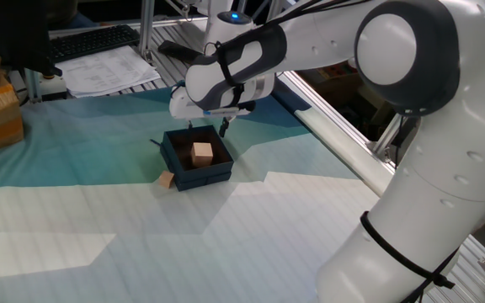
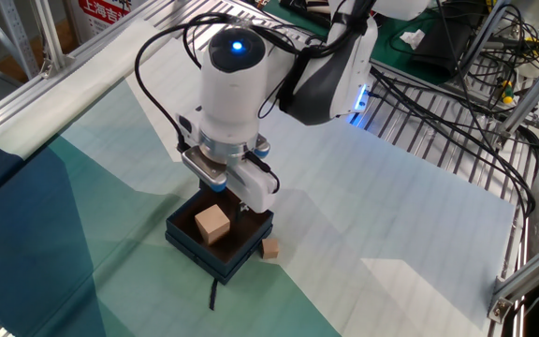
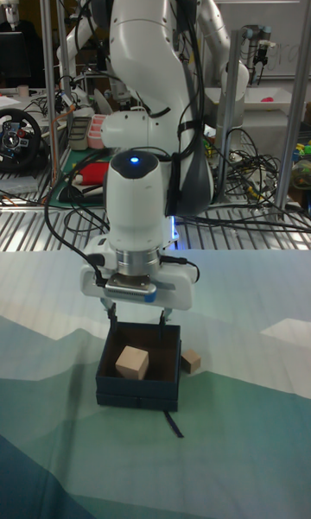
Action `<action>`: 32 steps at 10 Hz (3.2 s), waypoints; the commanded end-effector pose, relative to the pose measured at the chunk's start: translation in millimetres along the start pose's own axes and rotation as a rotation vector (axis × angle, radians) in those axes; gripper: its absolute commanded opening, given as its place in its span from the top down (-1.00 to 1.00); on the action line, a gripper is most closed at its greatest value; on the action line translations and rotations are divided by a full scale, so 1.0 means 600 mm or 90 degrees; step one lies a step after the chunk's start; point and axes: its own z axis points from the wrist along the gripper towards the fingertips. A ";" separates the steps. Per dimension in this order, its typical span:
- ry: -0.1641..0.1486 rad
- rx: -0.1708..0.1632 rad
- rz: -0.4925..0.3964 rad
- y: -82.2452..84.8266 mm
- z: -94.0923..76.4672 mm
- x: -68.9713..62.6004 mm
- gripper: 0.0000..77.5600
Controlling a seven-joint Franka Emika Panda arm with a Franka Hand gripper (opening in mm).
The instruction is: Take everything out of the gift box
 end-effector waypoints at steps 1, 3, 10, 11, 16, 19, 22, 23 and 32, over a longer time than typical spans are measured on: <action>-0.009 -0.003 0.009 0.002 0.023 0.003 -1.00; -0.018 -0.005 0.019 0.003 0.041 0.003 -1.00; -0.021 -0.008 0.035 0.003 0.054 0.005 -1.00; -0.021 -0.010 0.041 0.003 0.054 0.005 -1.00; 0.003 -0.008 0.062 0.003 0.054 0.005 -1.00; 0.018 -0.008 0.085 0.004 0.056 0.005 -1.00; 0.015 -0.007 0.105 0.008 0.069 0.006 -1.00; 0.013 -0.007 0.104 0.008 0.078 0.007 -1.00; -0.009 -0.013 0.093 0.003 0.121 -0.004 -1.00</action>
